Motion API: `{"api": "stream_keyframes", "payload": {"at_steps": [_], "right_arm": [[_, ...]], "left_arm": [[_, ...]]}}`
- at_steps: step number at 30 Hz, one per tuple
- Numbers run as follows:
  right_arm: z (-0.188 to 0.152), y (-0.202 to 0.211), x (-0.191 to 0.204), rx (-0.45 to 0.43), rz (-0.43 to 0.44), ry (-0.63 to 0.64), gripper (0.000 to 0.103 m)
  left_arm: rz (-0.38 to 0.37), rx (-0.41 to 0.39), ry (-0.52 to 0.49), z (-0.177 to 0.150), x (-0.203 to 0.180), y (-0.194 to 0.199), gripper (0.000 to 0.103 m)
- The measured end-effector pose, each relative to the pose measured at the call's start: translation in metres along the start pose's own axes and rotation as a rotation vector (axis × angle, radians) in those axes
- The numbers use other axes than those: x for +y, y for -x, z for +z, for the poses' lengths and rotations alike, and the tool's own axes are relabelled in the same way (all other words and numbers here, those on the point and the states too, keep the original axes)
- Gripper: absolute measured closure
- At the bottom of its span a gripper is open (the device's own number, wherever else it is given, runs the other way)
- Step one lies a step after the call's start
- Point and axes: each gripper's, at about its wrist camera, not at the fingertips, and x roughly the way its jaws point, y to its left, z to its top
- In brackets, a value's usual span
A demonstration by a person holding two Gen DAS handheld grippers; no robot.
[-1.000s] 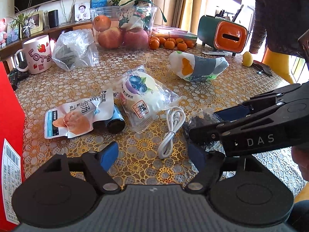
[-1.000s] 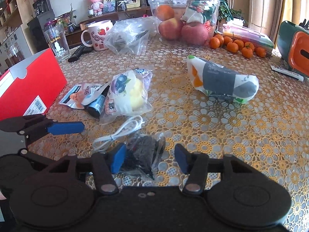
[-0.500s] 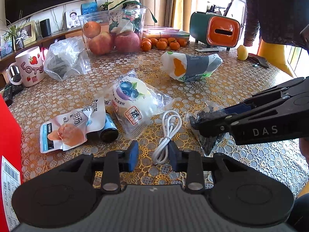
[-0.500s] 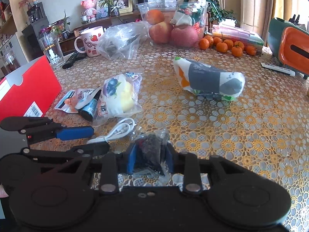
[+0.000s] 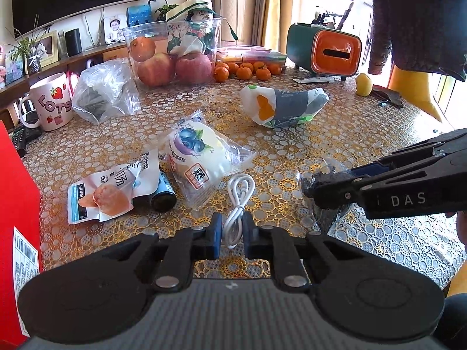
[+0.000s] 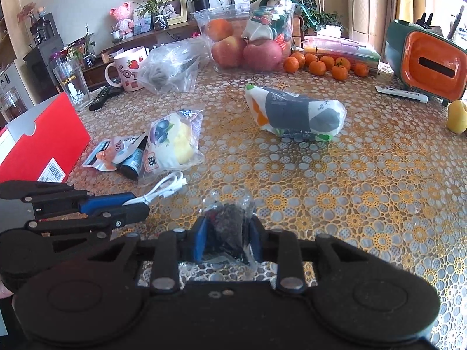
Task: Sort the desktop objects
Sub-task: 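Reach the right tool to the black item in a clear bag and close on it, then carry the bagged black item with the right tool over the box and release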
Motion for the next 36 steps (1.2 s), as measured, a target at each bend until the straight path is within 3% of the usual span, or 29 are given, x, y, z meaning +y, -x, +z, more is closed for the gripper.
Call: {"api": "stream_keyframes", "payload": {"at_steps": [9, 20, 36], "right_arm": [[-0.006, 0.021, 0.007, -0.006, -0.001, -0.012, 0.073], [-0.005, 0.055, 0.031, -0.04, 0.023, 0.008, 0.073], [0.018, 0.1, 0.115, -0.079, 0.137, 0.116, 0.073]], "left_arm": [[0.008, -0.005, 0.023, -0.008, -0.005, 0.025, 0.091], [0.015, -0.073, 0.081, -0.011, 0.0, 0.078, 0.091], [0.081, -0.175, 0.168, -0.018, 0.039, 0.183, 0.091]]}}
